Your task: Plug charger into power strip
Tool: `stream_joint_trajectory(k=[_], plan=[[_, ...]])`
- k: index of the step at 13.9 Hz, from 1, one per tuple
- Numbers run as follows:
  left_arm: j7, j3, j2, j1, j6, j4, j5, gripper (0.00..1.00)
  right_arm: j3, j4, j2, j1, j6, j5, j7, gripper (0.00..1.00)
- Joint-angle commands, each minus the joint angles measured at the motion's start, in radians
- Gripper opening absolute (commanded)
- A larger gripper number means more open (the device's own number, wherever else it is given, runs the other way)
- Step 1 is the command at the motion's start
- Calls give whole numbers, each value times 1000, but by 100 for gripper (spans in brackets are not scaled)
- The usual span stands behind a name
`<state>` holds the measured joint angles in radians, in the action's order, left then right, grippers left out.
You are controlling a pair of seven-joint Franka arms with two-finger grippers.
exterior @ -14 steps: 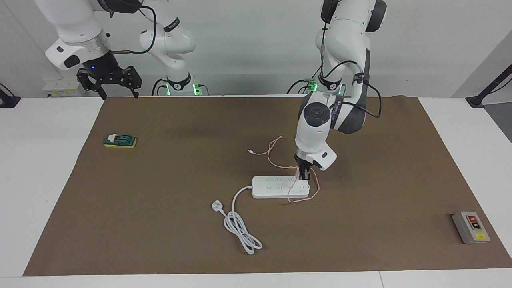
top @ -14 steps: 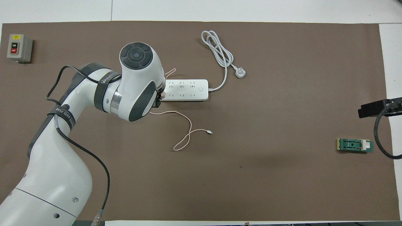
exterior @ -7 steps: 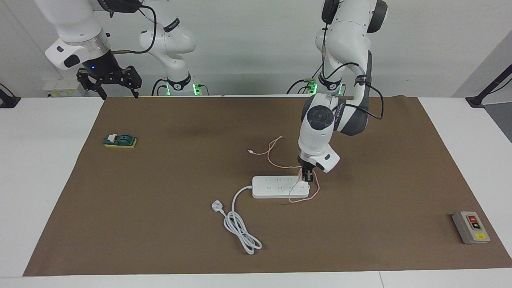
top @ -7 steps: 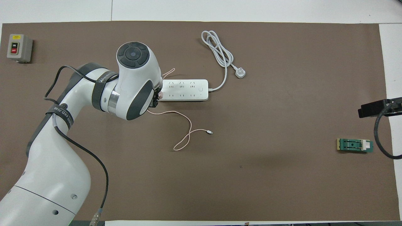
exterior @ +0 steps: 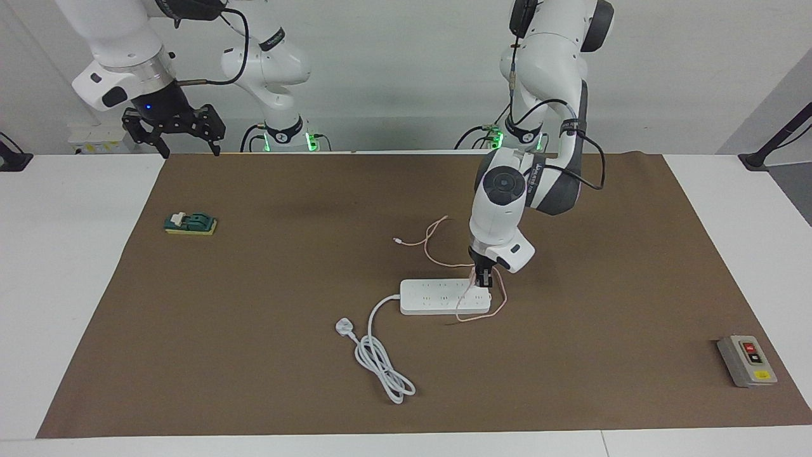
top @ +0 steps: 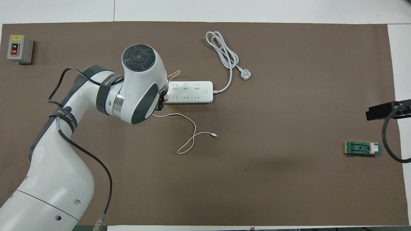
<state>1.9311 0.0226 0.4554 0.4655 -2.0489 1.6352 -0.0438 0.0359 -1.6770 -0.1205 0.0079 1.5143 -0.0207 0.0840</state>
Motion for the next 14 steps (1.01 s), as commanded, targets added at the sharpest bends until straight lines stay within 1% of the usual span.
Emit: stream_joint_trajectory(k=[1, 5, 8, 12, 14], plan=[[-18, 3, -18, 1, -28, 49, 18, 0, -5, -9, -10, -5, 15, 13, -13, 100], [-18, 3, -24, 2, -42, 66, 18, 0, -5, -9, -11, -5, 17, 13, -13, 100], [-17, 3, -9, 5, -63, 77, 18, 0, -5, -10, -11, -5, 15, 13, -13, 100], [-15, 2, -4, 5, -112, 101, 18, 0, -5, -10, -11, -5, 17, 13, -15, 100], [-17, 2, -3, 5, -116, 103, 18, 0, -5, -13, -13, -5, 17, 11, -15, 100]])
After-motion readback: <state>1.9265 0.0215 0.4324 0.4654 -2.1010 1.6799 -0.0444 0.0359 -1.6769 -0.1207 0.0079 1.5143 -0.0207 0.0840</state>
